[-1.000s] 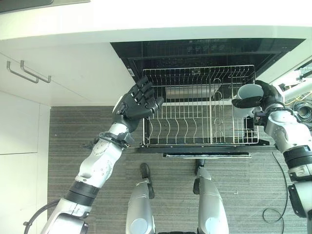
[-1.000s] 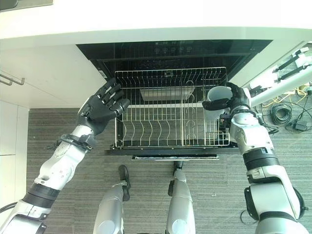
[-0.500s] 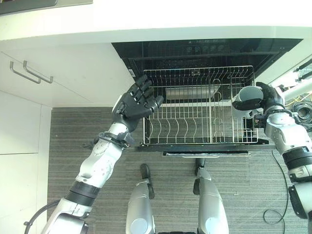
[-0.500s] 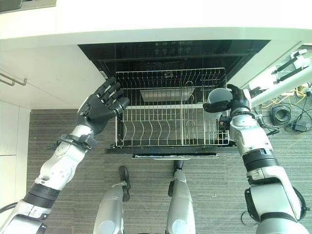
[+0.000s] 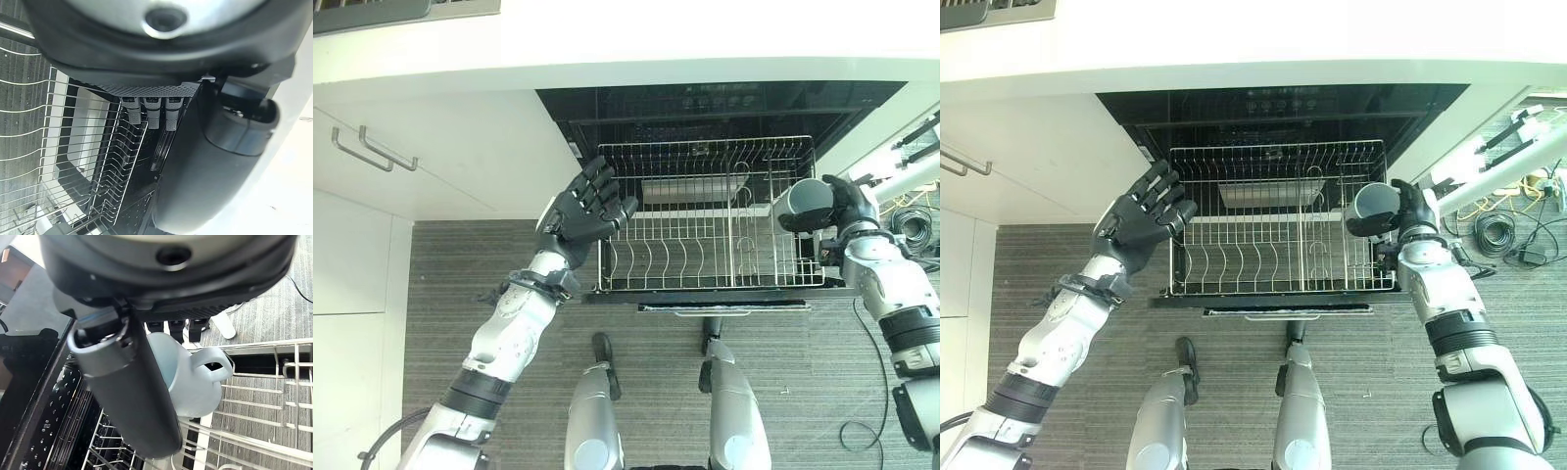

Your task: Place the dishes in the dishwasher.

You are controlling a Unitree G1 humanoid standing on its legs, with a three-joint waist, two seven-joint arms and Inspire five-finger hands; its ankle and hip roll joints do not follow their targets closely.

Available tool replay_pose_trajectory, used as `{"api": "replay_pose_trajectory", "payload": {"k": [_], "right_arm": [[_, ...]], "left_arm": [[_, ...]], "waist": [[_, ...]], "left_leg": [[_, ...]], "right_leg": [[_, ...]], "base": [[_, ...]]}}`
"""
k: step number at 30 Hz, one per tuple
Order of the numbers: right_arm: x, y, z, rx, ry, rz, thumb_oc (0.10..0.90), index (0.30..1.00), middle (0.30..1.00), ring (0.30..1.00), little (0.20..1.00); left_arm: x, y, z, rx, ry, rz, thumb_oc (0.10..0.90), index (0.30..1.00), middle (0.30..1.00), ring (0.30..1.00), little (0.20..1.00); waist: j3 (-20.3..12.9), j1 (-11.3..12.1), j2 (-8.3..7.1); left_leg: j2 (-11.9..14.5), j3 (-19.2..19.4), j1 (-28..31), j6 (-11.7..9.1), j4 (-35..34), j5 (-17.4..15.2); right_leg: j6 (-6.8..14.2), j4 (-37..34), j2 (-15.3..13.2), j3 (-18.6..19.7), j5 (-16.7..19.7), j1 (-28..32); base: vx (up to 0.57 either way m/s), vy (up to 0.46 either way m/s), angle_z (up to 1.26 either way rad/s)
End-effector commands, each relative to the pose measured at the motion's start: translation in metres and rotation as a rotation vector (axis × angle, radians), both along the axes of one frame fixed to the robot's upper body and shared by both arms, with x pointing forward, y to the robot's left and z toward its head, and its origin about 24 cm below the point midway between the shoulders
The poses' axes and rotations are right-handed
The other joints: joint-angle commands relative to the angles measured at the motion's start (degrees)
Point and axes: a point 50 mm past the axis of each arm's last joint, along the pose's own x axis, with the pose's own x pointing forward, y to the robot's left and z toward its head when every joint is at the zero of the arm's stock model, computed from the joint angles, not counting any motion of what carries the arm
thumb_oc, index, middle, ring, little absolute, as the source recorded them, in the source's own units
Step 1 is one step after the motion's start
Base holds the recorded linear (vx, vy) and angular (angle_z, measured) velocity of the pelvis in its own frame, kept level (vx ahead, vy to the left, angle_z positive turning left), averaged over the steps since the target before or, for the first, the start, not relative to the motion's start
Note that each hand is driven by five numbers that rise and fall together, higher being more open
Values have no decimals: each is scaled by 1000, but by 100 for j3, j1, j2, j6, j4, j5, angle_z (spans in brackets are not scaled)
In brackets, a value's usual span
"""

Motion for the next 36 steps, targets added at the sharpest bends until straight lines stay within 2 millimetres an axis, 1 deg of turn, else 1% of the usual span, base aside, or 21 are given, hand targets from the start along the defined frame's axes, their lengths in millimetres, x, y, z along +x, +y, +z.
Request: {"api": "replay_pose_trajectory", "payload": {"k": [1,2,3,4,5,6,7,8,9,10,11,12,13,14,15,24,26,29,33,36], "right_arm": [[-2,-4,54,-51,-194,46,800,900,900,900,900],[-4,-14,56,-234,-175,-45,800,900,900,900,900],[-4,-8,57,-127,-194,17,800,900,900,900,900],[-5,-10,57,-194,-187,-10,800,900,900,900,900],[-7,-15,59,-191,-191,-6,800,900,900,900,900],[-6,-10,61,-88,-211,54,800,900,900,900,900],[-7,-8,62,-116,-231,25,800,900,900,900,900],[-8,-11,62,-186,-237,3,800,900,900,900,900],[-8,-5,65,-48,-267,73,800,900,900,900,900],[-7,-2,64,-75,-278,55,800,900,900,900,900],[-10,-8,64,-199,-276,-13,800,900,900,900,900],[-9,-9,66,-174,-291,12,800,900,900,900,900],[-9,0,69,-20,-315,102,800,900,900,900,900],[-10,4,66,-48,-321,80,800,900,900,900,900],[-11,-1,65,-92,-317,60,800,900,900,900,900],[-21,8,77,-127,-357,114,800,900,900,900,900],[-27,12,82,-132,-399,134,800,900,900,900,900],[-36,16,83,-133,-437,144,800,900,900,900,900],[-48,17,79,-137,-482,134,800,900,900,900,900],[-60,18,71,-127,-521,121,800,900,900,900,900]], "left_arm": [[-10,-7,39,-29,-212,-43,800,900,900,900,900],[-10,-7,37,-26,-212,-48,800,900,900,900,900],[-11,-7,39,-28,-215,-38,800,900,900,900,900],[-11,-7,38,-27,-215,-38,800,900,900,900,900],[-11,-5,37,-24,-215,-40,800,900,900,900,900],[-11,-5,38,-24,-216,-36,800,900,900,900,900],[-12,-5,38,-26,-214,-32,800,900,900,900,900],[-12,-5,36,-24,-210,-33,800,900,900,900,900],[-11,-4,36,-23,-210,-31,800,900,900,900,900],[-11,-5,37,-25,-210,-28,800,900,900,900,900],[-11,-6,35,-25,-209,-30,800,900,900,900,900],[-11,-5,34,-24,-210,-30,800,900,900,900,900],[-12,-5,34,-26,-211,-25,800,900,900,900,900],[-13,-6,34,-27,-209,-25,800,900,900,900,900],[-13,-4,33,-26,-208,-26,800,900,900,900,900],[-18,-2,36,-22,-217,-8,800,900,900,900,900],[-21,1,35,-29,-225,8,800,900,900,900,900],[-26,4,34,-38,-241,27,800,900,900,900,900],[-33,10,38,-32,-297,63,800,900,900,900,900],[-42,16,43,-27,-352,95,800,900,900,900,900]], "waist": [[-492,30,-17],[-491,51,-19],[-502,33,-41],[-502,41,-50],[-504,45,-54],[-507,35,-60],[-508,33,-62],[-515,46,-67],[-518,37,-72],[-513,37,-72],[-520,41,-77],[-526,47,-73],[-524,33,-82],[-529,36,-91],[-533,40,-94],[-578,13,-166],[-621,-25,-189],[-680,-59,-217],[-803,-101,-237],[-960,-117,-252]], "left_leg": [[-266,103,324,255,-62,-845],[-261,94,336,240,-62,-840],[-267,94,323,262,-62,-850],[-269,96,326,264,-62,-850],[-258,90,334,267,-62,-852],[-246,95,334,275,-62,-849],[-253,104,334,277,-62,-851],[-247,95,346,278,-62,-854],[-236,96,351,282,-62,-860],[-244,101,350,277,-62,-860],[-250,97,346,277,-62,-860],[-244,86,355,280,-62,-872],[-237,97,355,287,-62,-868],[-249,101,363,285,-62,-866],[-244,95,374,284,-62,-875],[-220,118,387,318,-62,-898],[-202,144,408,327,-62,-920],[-194,168,462,342,-62,-940],[-186,200,559,352,-62,-980],[-184,232,663,357,-62,-1016]], "right_leg": [[189,935,-14,-198,-1668,31],[192,935,-9,-203,-1664,47],[192,935,2,-199,-1674,41],[192,935,5,-194,-1675,45],[200,935,9,-209,-1672,60],[201,935,4,-224,-1673,64],[196,935,5,-224,-1676,69],[200,935,5,-228,-1677,86],[203,935,-5,-248,-1676,84],[199,935,-2,-239,-1677,88],[202,935,2,-228,-1678,87],[207,935,12,-226,-1678,94],[204,935,1,-241,-1687,97],[198,935,6,-231,-1693,112],[200,935,8,-237,-1697,119],[196,935,29,-253,-1718,149],[189,935,46,-236,-1737,162],[179,935,64,-213,-1758,213],[173,935,80,-171,-1799,310],[177,935,83,-167,-1846,436]], "base": [[0,0,0],[0,0,0],[0,0,0],[0,0,0],[-1,-7,3],[-2,-7,3],[7,-2,4],[5,-2,4],[0,0,0],[0,0,0],[0,0,0],[0,0,0],[0,0,0],[0,0,0],[0,0,0],[-2,1,0],[-15,22,-5],[8,31,-4],[19,47,-4],[48,83,1]]}}
